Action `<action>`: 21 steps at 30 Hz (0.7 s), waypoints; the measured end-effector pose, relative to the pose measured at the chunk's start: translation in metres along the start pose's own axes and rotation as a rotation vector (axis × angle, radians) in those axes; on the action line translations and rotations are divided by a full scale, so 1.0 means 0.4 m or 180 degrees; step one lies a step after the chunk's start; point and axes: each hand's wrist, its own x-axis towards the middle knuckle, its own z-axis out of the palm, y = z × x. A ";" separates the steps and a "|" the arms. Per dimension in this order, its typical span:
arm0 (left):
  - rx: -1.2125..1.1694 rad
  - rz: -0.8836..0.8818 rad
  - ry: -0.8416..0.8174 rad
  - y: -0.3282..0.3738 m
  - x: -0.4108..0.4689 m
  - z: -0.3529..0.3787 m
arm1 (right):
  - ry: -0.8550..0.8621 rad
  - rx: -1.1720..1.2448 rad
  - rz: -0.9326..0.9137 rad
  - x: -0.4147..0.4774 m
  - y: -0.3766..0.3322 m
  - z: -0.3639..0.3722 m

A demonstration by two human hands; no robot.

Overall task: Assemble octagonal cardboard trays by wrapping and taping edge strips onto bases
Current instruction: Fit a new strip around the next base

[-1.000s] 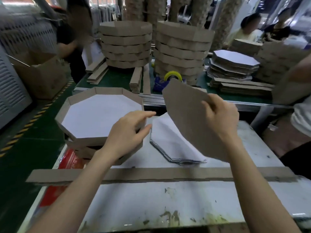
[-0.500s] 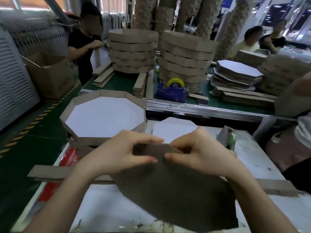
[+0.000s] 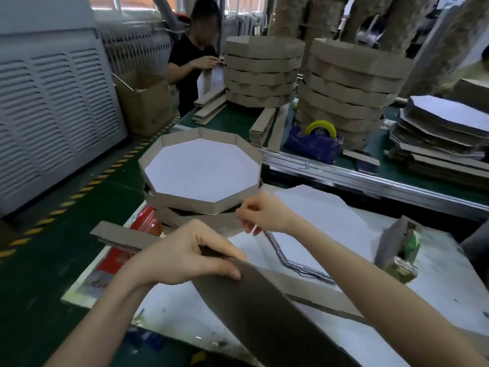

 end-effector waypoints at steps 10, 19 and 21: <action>-0.0109 -0.0312 0.0420 0.027 -0.038 0.023 | -0.0932 -0.2218 0.0469 0.147 0.256 0.311; -0.0170 -0.0428 0.0576 0.043 -0.052 0.029 | -0.0934 -0.2473 0.0309 0.163 0.306 0.362; -0.0192 -0.0452 0.0568 0.044 -0.047 0.030 | -0.0917 -0.2418 0.0360 0.164 0.300 0.360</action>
